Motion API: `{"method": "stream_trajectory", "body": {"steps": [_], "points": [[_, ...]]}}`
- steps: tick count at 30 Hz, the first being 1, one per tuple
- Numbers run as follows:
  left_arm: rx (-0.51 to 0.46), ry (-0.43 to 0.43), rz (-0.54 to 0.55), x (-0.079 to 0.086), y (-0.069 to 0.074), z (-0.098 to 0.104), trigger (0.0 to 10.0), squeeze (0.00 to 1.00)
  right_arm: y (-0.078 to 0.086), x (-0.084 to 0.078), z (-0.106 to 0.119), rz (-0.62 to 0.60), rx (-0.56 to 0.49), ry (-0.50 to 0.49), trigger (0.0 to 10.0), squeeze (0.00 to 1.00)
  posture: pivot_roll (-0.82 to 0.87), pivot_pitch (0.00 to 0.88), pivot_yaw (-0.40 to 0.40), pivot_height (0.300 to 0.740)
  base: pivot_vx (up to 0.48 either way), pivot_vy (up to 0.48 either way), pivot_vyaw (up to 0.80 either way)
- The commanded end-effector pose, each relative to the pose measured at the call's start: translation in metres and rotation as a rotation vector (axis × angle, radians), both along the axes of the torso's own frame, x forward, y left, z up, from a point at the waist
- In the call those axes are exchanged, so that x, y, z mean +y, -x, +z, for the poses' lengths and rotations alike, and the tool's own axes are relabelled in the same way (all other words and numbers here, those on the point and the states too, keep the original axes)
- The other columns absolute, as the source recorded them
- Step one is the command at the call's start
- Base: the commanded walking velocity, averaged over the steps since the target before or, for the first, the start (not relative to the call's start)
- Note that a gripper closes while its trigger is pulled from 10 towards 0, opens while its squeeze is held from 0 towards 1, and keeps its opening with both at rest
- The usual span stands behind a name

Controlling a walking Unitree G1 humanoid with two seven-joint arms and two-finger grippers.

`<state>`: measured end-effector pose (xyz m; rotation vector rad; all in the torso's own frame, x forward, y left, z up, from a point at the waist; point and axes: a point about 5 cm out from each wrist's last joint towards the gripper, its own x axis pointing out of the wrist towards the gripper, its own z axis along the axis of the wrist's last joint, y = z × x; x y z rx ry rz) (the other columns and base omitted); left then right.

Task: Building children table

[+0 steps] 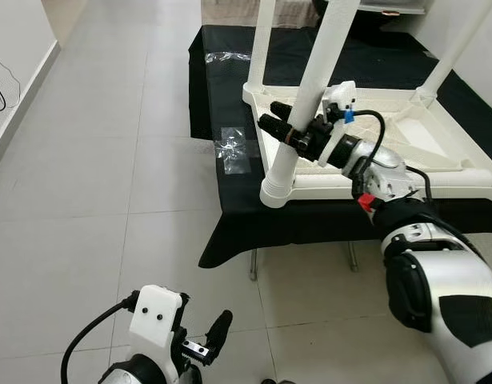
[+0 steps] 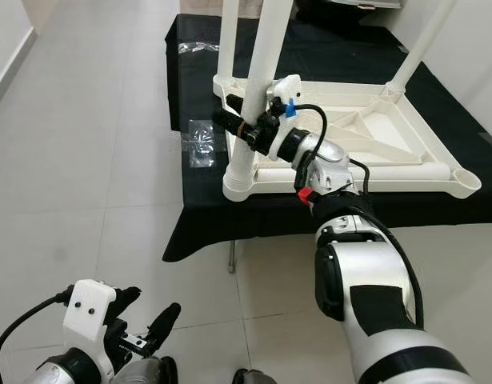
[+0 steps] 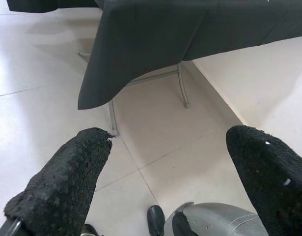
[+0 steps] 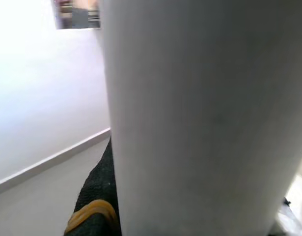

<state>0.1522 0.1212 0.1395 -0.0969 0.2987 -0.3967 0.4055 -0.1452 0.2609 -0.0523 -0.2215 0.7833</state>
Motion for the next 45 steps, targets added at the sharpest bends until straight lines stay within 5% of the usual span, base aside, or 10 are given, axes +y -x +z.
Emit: {"method": "stream_trajectory", "body": {"steps": [1, 5, 7, 13, 15, 21, 45], "points": [[0.018, 0.002, -0.019, -0.003, 0.003, -0.002, 10.0, 0.0, -0.007, -0.011, -0.032, -0.255, 0.152, 0.021, 10.0, 0.0, 0.19, 0.209, -0.11, 0.74, 0.0, 0.0, 0.0], [0.016, 0.002, -0.02, -0.003, 0.002, -0.002, 10.0, 0.0, -0.01, -0.014, -0.033, -0.373, 0.178, -0.005, 10.0, 0.0, 0.19, 0.207, -0.114, 0.74, 0.0, 0.0, 0.0], [0.013, 0.004, -0.02, -0.004, 0.001, -0.002, 10.0, 0.0, -0.014, -0.023, -0.037, -0.63, 0.244, -0.111, 10.0, 0.0, 0.18, 0.206, -0.116, 0.74, 0.0, 0.0, 0.0], [0.011, 0.008, -0.02, -0.005, 0.0, -0.002, 10.0, 0.0, -0.015, -0.023, -0.036, -0.809, 0.255, -0.226, 10.0, 0.0, 0.18, 0.208, -0.116, 0.74, 0.0, 0.0, 0.0], [0.01, 0.013, -0.018, -0.005, 0.0, -0.002, 10.0, 0.0, -0.014, -0.007, -0.034, -0.982, 0.263, -0.327, 10.0, 0.0, 0.18, 0.21, -0.12, 0.74, 0.0, 0.0, 0.0], [0.009, 0.019, -0.015, -0.006, -0.001, -0.001, 10.0, 0.0, -0.013, 0.01, -0.029, -1.181, 0.299, -0.357, 10.0, 0.0, 0.18, 0.213, -0.123, 0.74, 0.0, 0.0, 0.0], [0.014, 0.037, -0.017, -0.01, 0.0, -0.002, 10.0, 0.0, -0.002, 0.017, -0.008, -1.602, 0.371, -0.537, 10.0, 0.0, 0.21, 0.223, -0.141, 0.74, 0.0, 0.0, 0.0]]}}
